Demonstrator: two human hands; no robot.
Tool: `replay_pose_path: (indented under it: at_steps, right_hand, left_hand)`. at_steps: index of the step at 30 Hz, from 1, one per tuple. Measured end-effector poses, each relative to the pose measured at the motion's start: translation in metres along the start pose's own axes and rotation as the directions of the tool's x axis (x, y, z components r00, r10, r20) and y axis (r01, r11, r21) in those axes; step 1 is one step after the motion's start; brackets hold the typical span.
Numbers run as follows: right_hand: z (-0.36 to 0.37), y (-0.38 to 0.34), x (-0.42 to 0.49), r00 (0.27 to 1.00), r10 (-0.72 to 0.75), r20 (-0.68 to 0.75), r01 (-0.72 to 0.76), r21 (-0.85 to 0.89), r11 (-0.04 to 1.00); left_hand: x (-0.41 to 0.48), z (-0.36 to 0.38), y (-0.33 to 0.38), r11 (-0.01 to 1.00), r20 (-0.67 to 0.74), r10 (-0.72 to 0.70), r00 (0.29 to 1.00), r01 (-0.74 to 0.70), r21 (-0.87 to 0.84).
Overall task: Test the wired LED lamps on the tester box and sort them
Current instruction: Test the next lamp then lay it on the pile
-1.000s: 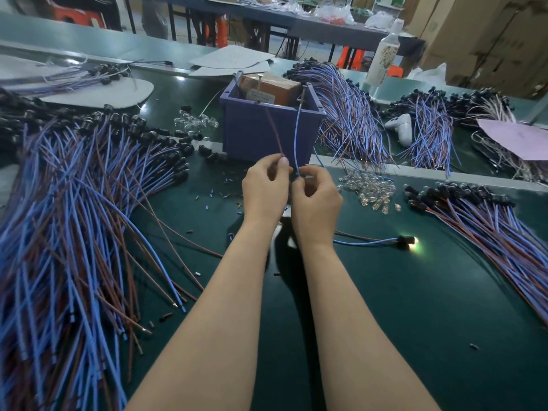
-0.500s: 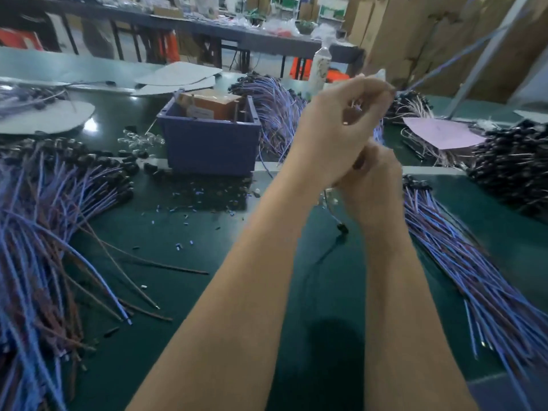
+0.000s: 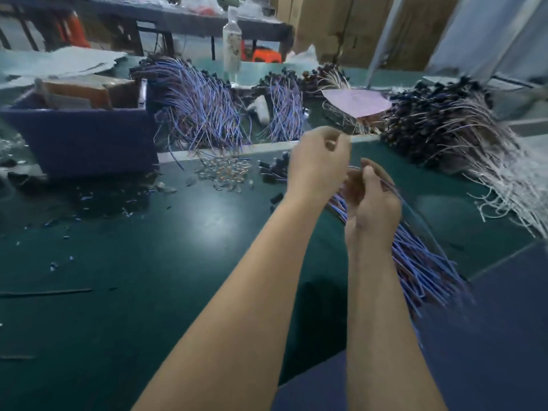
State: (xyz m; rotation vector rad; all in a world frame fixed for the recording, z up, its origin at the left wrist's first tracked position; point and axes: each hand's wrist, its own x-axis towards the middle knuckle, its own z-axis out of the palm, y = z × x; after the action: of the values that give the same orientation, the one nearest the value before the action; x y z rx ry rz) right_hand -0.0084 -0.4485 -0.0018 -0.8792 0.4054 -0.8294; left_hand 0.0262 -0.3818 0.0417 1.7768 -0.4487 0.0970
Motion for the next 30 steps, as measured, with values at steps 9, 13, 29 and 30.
replay_pose_path:
  at_steps: [9, 13, 29, 30]
  right_hand:
    - [-0.012, 0.016, 0.018, 0.917, 0.327, -0.229, -0.271, 0.246, 0.931]
    - [-0.015, 0.020, 0.026, 0.882, 0.445, -0.157, -0.405, 0.233, 0.884]
    - [0.087, 0.071, -0.043, 0.863, 0.467, 0.192, -0.403, -0.295, 0.866]
    - [0.097, 0.076, -0.051, 0.855, 0.460, 0.238, -0.375, -0.329, 0.867]
  left_hand:
    - [0.005, 0.038, -0.065, 0.913, 0.184, -0.391, 0.902, 0.405, -0.047]
    - [0.013, 0.042, -0.070, 0.914, 0.164, -0.373, 0.913, 0.392, -0.104]
    - [0.010, -0.078, -0.067, 0.797, -0.259, -0.479, 0.839, 0.292, -0.528]
    - [0.008, -0.092, -0.065, 0.817, -0.321, -0.456, 0.830, 0.247, -0.521]
